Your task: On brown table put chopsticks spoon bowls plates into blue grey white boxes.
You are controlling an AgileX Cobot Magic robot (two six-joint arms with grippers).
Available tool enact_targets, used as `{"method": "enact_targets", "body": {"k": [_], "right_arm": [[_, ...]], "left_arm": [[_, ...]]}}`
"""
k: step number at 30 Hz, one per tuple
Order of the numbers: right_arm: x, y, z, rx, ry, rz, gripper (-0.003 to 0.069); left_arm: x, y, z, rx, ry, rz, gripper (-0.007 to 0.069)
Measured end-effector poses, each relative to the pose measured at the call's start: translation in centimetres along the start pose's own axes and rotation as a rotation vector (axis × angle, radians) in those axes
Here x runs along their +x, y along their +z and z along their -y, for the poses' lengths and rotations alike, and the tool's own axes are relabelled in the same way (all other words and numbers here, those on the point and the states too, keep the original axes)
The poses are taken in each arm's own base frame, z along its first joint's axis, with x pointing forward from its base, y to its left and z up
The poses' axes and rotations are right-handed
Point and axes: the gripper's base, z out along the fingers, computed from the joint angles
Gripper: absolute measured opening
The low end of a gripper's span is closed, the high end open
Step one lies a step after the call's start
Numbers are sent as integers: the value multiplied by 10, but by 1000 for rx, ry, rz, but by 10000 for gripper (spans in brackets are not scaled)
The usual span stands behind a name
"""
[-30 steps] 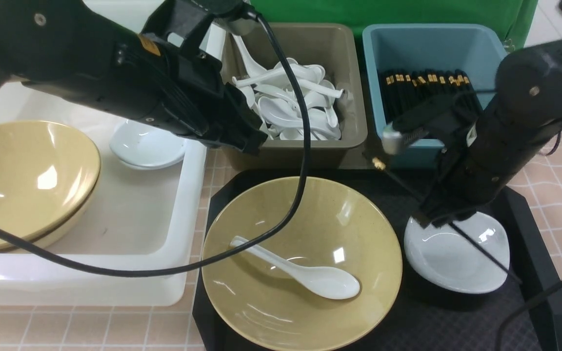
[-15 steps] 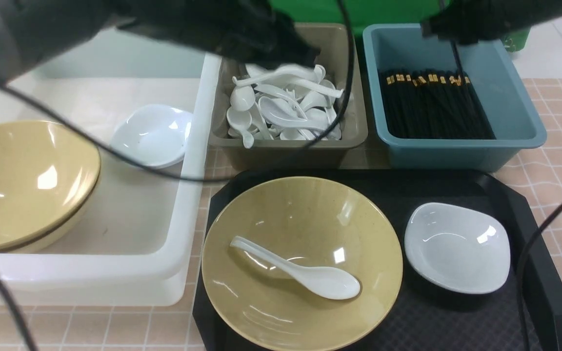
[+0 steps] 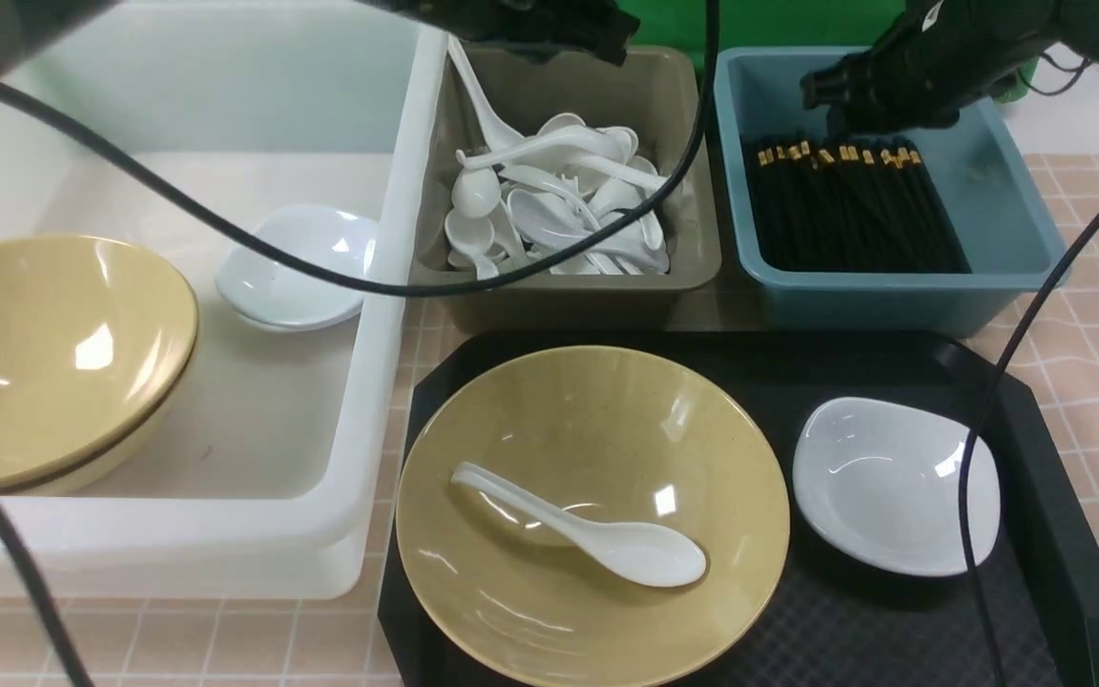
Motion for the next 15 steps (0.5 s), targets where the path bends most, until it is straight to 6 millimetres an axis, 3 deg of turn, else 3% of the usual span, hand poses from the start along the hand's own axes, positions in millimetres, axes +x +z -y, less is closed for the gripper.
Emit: {"method": "enact_targets", "body": {"k": [3,8,9,11,14,15], "right_arm": [[2,-8,-4,-16,-79,-54,445],[2,-54,-33,-156,-294,-168,443],[2,-57,-34,-163,-308,-170,442],[5,-78,-53,-229,-394,-196,431],[10,-90,-70,-263,-449,-197,424],[13,-99,-81,-282,-480,-192,420]], "left_arm": [[-6,-17,4,2,11,16,4],[-8,-69,17,18,81,-36,4],[-7,-68,17,20,83,-46,4],[6,-89,23,10,103,-98,4],[22,-106,28,-10,94,-131,4],[35,-114,31,-30,80,-155,4]]}}
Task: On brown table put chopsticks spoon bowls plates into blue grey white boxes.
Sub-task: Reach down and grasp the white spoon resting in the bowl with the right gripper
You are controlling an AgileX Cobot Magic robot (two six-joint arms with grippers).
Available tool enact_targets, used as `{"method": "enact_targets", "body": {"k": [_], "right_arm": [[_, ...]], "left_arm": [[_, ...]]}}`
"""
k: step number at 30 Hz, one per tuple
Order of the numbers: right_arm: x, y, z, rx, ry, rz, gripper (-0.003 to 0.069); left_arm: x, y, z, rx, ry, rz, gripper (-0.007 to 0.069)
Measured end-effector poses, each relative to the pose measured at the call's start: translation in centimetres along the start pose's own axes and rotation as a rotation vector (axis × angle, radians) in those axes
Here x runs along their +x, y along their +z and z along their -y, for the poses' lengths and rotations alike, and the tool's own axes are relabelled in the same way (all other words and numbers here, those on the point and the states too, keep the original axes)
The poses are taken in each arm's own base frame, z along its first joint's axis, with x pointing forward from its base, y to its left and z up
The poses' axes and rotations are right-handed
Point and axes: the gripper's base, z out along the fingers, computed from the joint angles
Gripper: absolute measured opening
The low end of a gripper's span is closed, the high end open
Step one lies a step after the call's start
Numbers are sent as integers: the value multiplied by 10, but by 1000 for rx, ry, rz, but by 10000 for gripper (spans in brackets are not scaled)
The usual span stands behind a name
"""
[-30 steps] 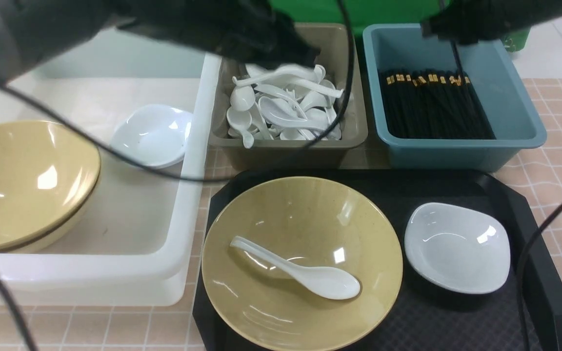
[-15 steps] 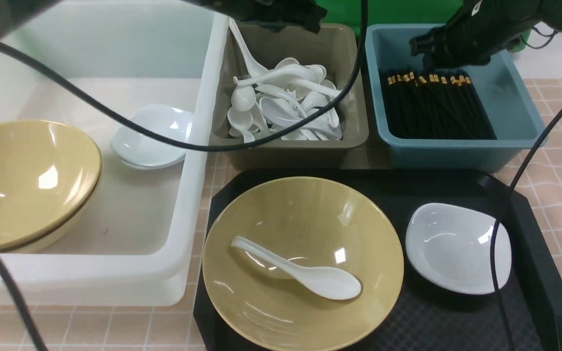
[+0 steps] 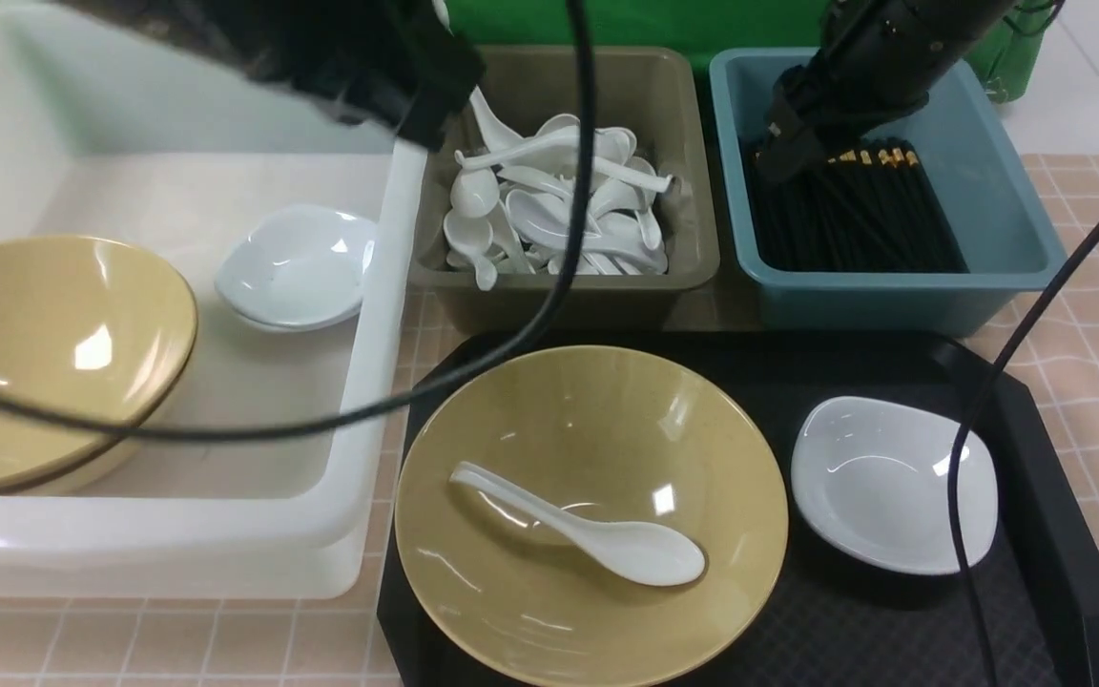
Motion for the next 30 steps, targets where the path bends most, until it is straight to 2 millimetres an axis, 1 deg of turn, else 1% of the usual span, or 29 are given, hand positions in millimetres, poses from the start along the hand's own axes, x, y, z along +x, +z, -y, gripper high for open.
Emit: {"method": "enact_targets", "body": {"k": [1,3,5,7,9,10,14,15,17,18,20,21,22,25,27,29,30], "right_arm": [[0,-1,-16,-21,-44,-5,418],[0,-3,-41,-54,-119,-16,416],[3,-5,-65,-85,-196,-25,414],[7,-2,-90,-120,-272,-45,414],[11,3,-108,-149,-331,-69,414],[15,8,-120,-171,-377,-88,414],[28,26,-153,-231,-507,-152,414],[28,27,-155,-234,-515,-156,414],[33,41,-169,-255,-556,-180,414],[34,43,-171,-258,-561,-183,414],[34,61,-178,-265,-585,-187,416],[33,69,-179,-261,-584,-180,421],[33,72,-179,-262,-585,-182,423],[34,97,-179,-255,-575,-189,460],[36,110,-179,-260,-571,-210,484],[37,116,-179,-262,-570,-217,493],[38,124,-181,-264,-571,-223,502]], "left_arm": [[16,-4,3,-22,-10,-25,4],[36,-7,7,-52,-38,-49,4],[58,-8,11,-80,-61,-74,4],[78,-5,15,-98,-79,-97,4],[91,-5,19,-109,-90,-98,4],[99,-4,21,-113,-97,-101,4],[113,-1,25,-121,-119,-85,4],[113,-1,25,-122,-119,-84,4],[114,1,25,-127,-130,-70,4],[114,1,24,-129,-130,-65,4],[111,1,24,-138,-128,-37,4],[110,1,23,-143,-128,-21,4],[109,1,23,-144,-128,-19,4],[107,1,22,-153,-127,10,4],[106,1,22,-154,-126,15,4],[106,1,22,-155,-126,17,4],[106,1,22,-155,-126,17,4]]}}
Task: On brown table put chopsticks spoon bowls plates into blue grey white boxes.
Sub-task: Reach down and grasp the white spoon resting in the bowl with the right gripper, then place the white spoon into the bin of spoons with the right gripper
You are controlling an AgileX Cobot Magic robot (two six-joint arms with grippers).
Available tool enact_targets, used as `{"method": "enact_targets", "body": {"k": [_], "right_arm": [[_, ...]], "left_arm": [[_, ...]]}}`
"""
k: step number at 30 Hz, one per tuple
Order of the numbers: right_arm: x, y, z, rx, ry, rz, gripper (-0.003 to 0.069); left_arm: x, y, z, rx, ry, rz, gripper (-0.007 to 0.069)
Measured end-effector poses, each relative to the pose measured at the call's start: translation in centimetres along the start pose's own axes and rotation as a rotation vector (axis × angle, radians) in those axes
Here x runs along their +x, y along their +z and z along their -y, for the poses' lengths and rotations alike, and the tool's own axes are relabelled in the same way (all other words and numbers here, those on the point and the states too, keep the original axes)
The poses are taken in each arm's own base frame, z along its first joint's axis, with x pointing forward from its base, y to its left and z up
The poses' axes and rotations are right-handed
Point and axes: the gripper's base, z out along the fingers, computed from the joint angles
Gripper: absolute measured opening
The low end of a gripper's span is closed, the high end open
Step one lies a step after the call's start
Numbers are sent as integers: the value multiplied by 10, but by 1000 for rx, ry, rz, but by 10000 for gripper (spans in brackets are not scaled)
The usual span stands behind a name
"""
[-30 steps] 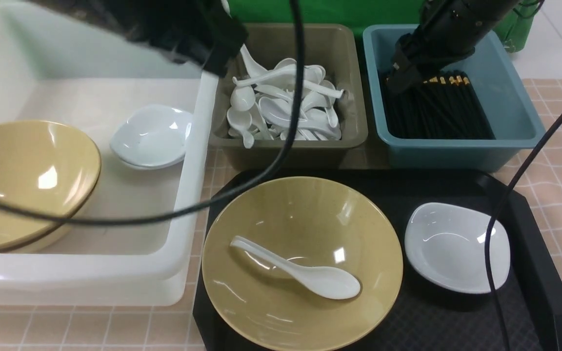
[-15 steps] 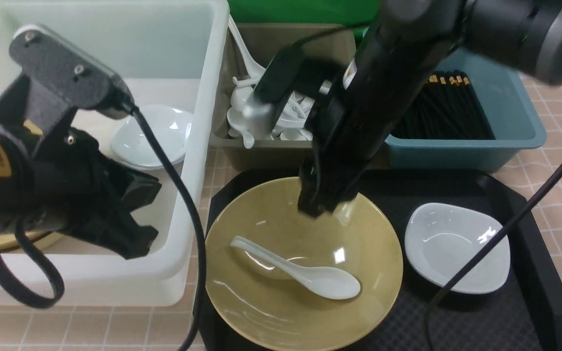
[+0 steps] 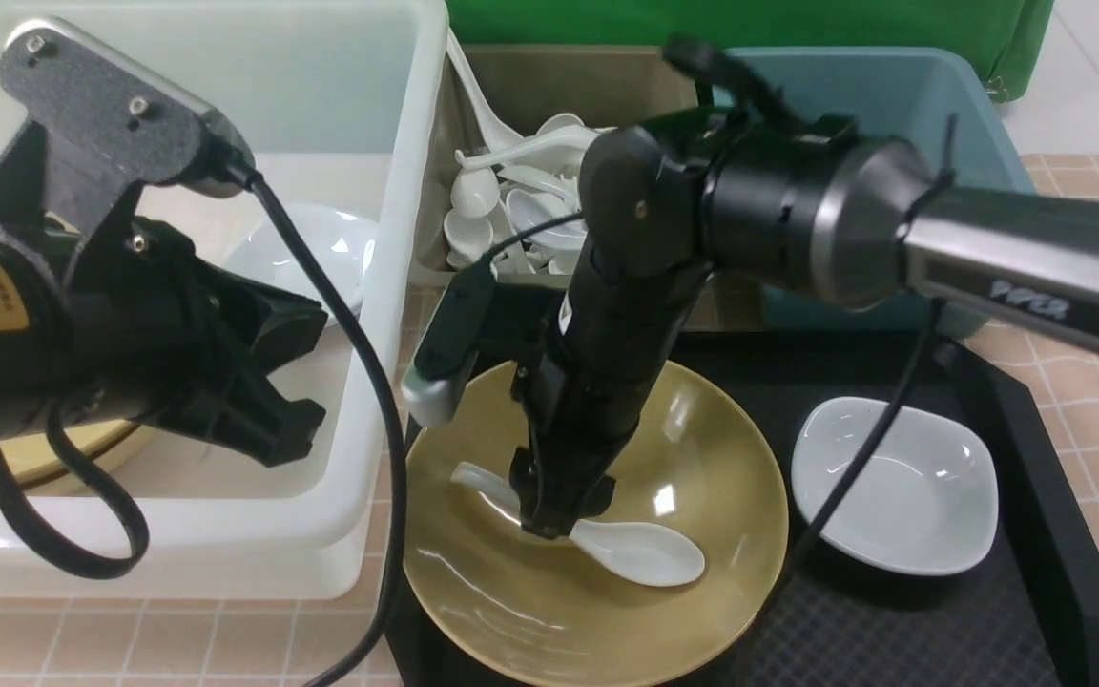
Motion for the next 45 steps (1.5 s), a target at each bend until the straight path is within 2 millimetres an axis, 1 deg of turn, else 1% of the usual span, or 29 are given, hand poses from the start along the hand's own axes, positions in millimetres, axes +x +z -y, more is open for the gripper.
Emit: {"method": "enact_targets", "body": {"k": [5,8,11,12,13,15,17,18,20,22,23,24,25,27,29,30,31,32,33,34,35,36,38,39,41,42,43,44,45], "right_arm": [[-6,18,1,19,-6,26,505],[-7,23,3,25,-6,27,482],[-7,24,3,26,-7,26,407],[-6,24,3,28,-9,22,320],[-6,24,3,29,-10,21,269],[-5,24,3,30,-15,10,136],[-4,20,3,36,-23,1,139],[-5,15,3,38,-28,-5,140],[-6,-1,5,52,-27,6,140],[-7,-24,11,85,-17,36,140],[-8,-43,18,120,2,77,140],[-8,-46,19,127,6,84,140],[-9,-75,30,185,38,152,140],[-10,-101,42,248,79,230,140],[-11,-126,59,337,144,347,140],[-11,-130,62,349,153,363,140],[-13,-145,76,423,224,481,140],[-12,-146,77,424,233,484,140],[-13,-153,88,474,289,573,140],[-13,-154,96,502,325,627,140],[-14,-157,99,521,334,662,140],[-15,-154,111,557,373,734,140],[-17,-149,120,587,384,781,140],[-19,-139,128,600,394,806,144],[-21,-128,134,604,402,814,156],[-22,-115,140,610,409,826,187],[-23,-112,142,613,412,832,201],[-24,-99,148,614,425,840,282],[-24,-93,150,611,434,841,314]], "left_arm": [[0,0,0,0,0,0,4],[0,0,0,0,0,1,4],[0,0,0,0,0,1,4],[0,0,0,-5,7,1,4],[0,0,-1,-8,11,2,4],[0,0,-2,-20,28,0,4],[0,0,-3,-32,45,-3,4],[0,0,-3,-36,45,-4,4],[1,0,-5,-49,36,-8,4],[2,0,-5,-60,17,-18,4],[2,0,-6,-66,-2,-24,4],[2,0,-6,-67,-4,-25,4],[3,0,-7,-72,-34,-29,4],[3,4,-7,-71,-59,-39,4],[3,17,-7,-62,-81,-64,4],[3,20,-6,-60,-83,-71,4],[5,36,-5,-41,-104,-105,4],[5,38,-5,-39,-108,-111,4],[7,51,-4,-17,-138,-146,4],[8,61,-2,3,-163,-173,4],[8,62,-2,6,-168,-176,4],[5,70,0,29,-183,-194,4],[3,75,0,49,-182,-201,4],[-1,76,-2,52,-184,-195,4],[-2,75,-4,56,-187,-191,4],[-3,75,-9,50,-202,-182,4],[-4,74,-12,43,-209,-179,4],[-2,74,-22,26,-241,-176,4],[-1,73,-27,16,-264,-177,4]]}}
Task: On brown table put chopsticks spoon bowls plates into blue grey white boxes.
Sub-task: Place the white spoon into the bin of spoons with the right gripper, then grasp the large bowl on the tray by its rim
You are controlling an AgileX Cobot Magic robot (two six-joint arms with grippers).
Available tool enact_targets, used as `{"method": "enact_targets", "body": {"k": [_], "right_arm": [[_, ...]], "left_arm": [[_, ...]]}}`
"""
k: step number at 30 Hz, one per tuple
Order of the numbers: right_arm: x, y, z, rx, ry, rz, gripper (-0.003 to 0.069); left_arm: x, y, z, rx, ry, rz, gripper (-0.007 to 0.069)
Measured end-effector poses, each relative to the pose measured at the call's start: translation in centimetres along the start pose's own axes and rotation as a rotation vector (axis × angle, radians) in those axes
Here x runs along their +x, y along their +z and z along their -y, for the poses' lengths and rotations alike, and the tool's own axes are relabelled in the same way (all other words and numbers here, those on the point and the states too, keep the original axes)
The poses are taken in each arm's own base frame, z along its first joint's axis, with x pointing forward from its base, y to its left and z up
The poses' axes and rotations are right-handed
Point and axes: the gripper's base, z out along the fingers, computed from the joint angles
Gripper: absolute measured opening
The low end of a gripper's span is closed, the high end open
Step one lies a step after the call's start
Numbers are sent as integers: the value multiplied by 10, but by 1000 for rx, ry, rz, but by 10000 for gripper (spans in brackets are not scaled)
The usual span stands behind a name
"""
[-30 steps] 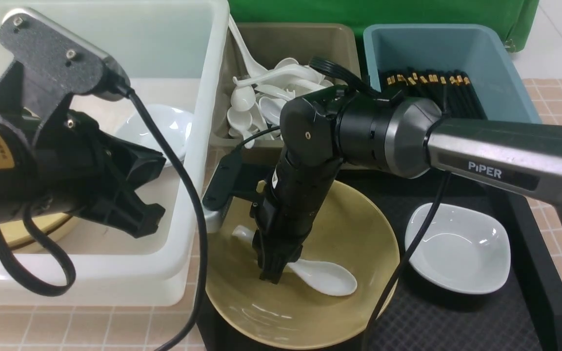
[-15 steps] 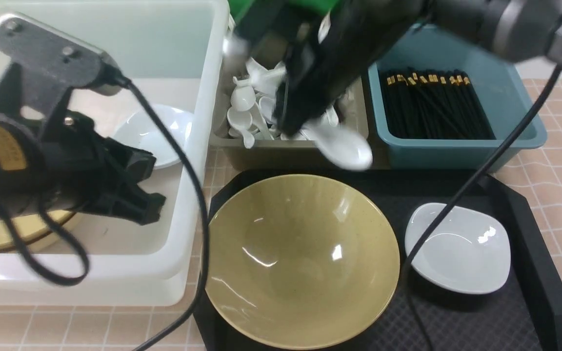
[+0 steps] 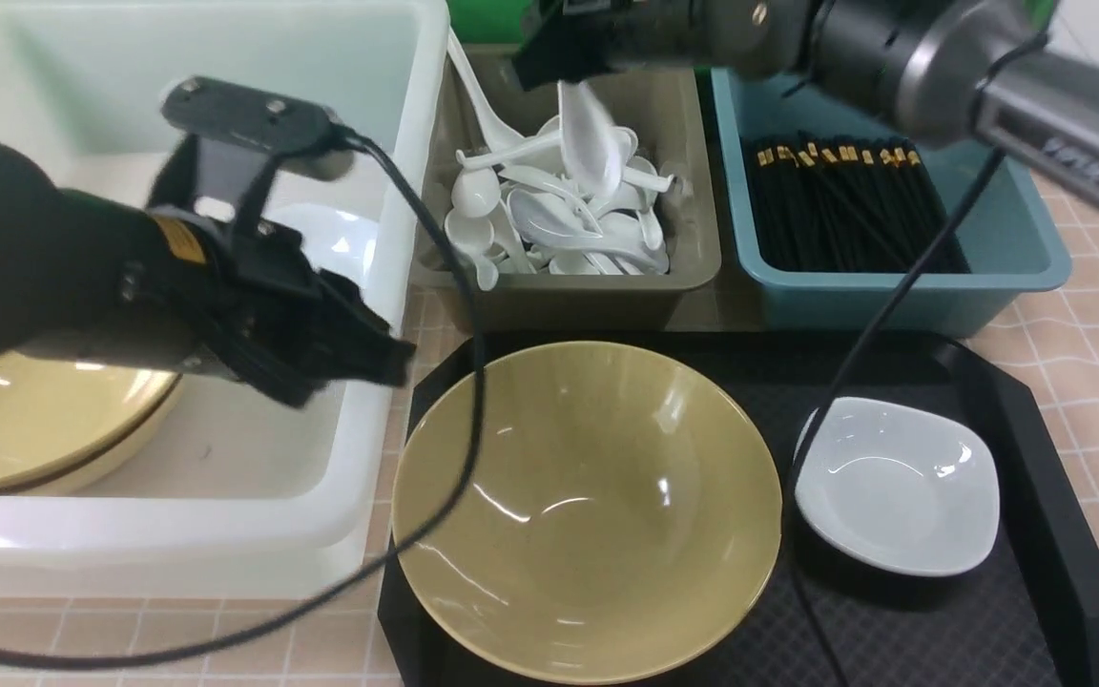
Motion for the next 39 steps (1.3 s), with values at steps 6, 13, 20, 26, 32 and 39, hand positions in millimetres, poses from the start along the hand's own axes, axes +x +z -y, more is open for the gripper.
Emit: {"method": "enact_targets", "body": {"k": [6,13,20,26,32,39], "right_arm": [[2,-1,2,-12,30,-51,568],[-45,-64,7,-82,-85,-197,479],[-60,-129,2,-193,-188,-432,234],[-41,-168,-3,-216,-156,-563,48],[-26,-225,-8,-227,-173,-592,36],[-21,-263,-11,-225,-186,-572,36]], "left_arm": [[-1,-7,-25,30,-87,-16,4],[-43,-26,-16,160,1,80,4],[-85,-14,-17,231,95,-12,4],[-103,30,17,228,255,-258,17],[-88,77,51,163,313,-419,148],[-79,118,50,90,275,-461,426]]}}
